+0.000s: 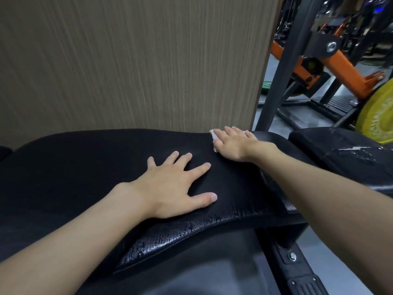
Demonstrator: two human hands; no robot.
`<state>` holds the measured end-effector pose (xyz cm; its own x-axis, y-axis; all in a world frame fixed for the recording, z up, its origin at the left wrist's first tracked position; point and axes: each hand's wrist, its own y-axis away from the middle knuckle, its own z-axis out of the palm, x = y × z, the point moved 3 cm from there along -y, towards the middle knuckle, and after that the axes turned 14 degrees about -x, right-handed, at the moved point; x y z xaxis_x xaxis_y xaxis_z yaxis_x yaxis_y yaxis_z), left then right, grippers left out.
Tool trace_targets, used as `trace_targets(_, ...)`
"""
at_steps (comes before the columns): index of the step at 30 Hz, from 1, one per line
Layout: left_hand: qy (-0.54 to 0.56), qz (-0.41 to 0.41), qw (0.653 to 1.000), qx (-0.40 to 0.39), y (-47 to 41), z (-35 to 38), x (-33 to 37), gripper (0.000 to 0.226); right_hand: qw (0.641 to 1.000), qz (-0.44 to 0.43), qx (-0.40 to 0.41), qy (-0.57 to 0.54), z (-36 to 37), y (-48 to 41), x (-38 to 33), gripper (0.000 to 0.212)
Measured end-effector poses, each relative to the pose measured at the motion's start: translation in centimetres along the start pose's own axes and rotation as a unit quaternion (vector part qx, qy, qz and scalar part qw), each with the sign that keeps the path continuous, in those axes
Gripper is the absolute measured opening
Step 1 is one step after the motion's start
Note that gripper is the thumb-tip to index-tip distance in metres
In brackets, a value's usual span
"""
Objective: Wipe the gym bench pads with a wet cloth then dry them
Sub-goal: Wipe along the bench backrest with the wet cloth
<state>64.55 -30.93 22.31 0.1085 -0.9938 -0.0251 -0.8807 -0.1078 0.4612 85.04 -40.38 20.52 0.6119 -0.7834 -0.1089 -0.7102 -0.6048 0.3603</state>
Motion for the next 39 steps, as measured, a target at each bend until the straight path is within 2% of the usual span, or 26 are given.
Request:
trace_targets(5,0.003,-0.009,1.0,-0.014,-0.1,-0.5,0.4,0.083,1.0,-0.012,0.011,0.009,0.9,1.4,0.2,0.06)
trace_targets(10,0.009,-0.013,1.0,-0.022,-0.2,-1.1,0.9,0.082,0.997,-0.054,0.044,0.032,3.4,9.1,0.5,0.054)
trace_targets(15,0.024,0.035,0.999,-0.002,-0.4,-1.8,1.5,0.082,0.991,-0.066,0.075,0.086,5.9,16.7,1.0,0.075)
trace_targets(18,0.028,0.061,0.998,0.01,-1.1,-2.1,2.7,0.077,0.992,-0.068,0.069,0.086,6.5,18.3,1.5,0.073)
trace_targets(22,0.029,0.061,0.998,0.018,-1.7,-2.6,3.7,0.075,0.994,-0.065,0.052,0.073,5.6,16.6,1.9,0.08)
trace_targets(27,0.015,0.052,0.999,-0.003,-1.6,-3.1,4.1,0.082,0.998,-0.036,0.035,0.033,3.2,10.7,2.9,0.054)
trace_targets(34,0.024,0.034,0.998,-0.04,-2.6,-3.4,5.1,0.098,1.0,0.012,0.003,-0.024,0.2,2.6,4.6,0.059)
trace_targets(39,0.039,0.023,0.998,-0.045,-2.8,-3.4,5.2,0.099,0.999,0.02,0.006,-0.031,0.1,1.7,4.9,0.06)
